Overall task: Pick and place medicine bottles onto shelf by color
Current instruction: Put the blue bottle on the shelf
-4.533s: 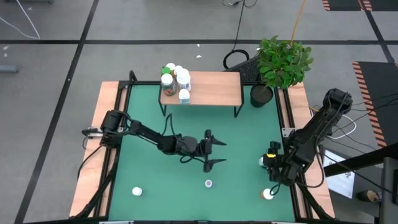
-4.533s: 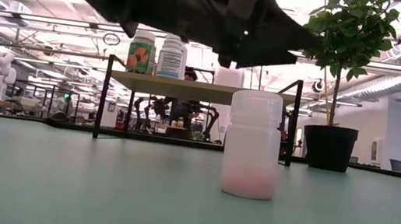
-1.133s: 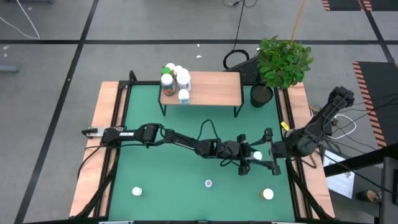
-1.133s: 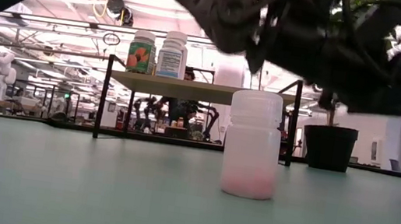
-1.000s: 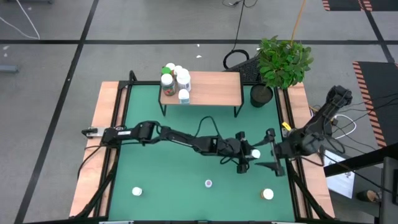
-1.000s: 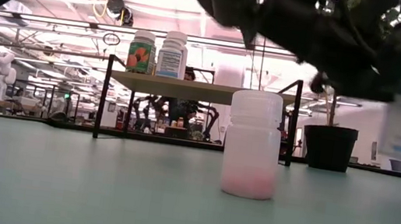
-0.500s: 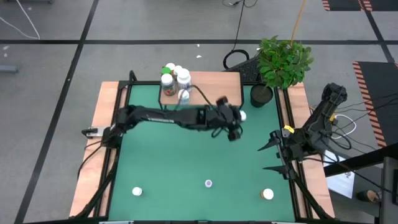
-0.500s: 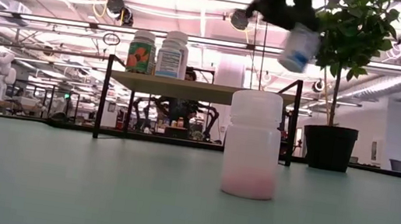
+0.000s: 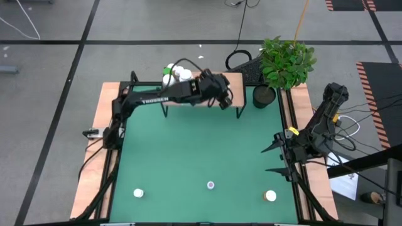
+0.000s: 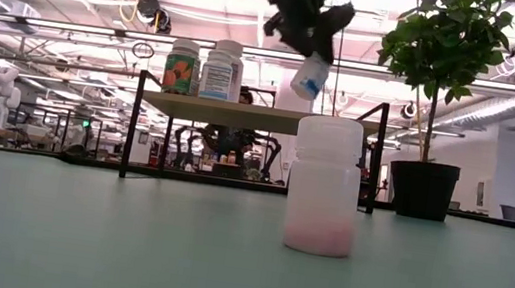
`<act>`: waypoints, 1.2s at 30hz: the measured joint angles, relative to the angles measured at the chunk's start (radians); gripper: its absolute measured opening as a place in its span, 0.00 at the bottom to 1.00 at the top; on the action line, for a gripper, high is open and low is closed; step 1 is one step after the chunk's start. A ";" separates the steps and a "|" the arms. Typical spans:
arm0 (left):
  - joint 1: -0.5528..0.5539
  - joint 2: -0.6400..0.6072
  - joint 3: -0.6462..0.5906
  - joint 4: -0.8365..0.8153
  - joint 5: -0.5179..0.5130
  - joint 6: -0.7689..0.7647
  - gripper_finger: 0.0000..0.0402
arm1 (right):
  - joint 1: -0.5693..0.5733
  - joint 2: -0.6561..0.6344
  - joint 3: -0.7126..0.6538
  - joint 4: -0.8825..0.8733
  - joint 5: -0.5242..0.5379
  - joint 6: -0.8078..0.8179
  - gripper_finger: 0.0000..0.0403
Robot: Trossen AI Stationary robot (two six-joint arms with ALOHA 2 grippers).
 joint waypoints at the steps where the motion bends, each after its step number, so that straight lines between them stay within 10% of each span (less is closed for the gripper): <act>1: 0.018 0.000 -0.006 0.008 0.000 -0.005 0.46 | 0.003 0.000 -0.005 0.004 0.011 0.000 0.78; 36: 0.164 -0.021 -0.165 0.088 0.004 -0.081 0.53 | 0.003 -0.001 -0.051 0.026 0.092 -0.013 0.78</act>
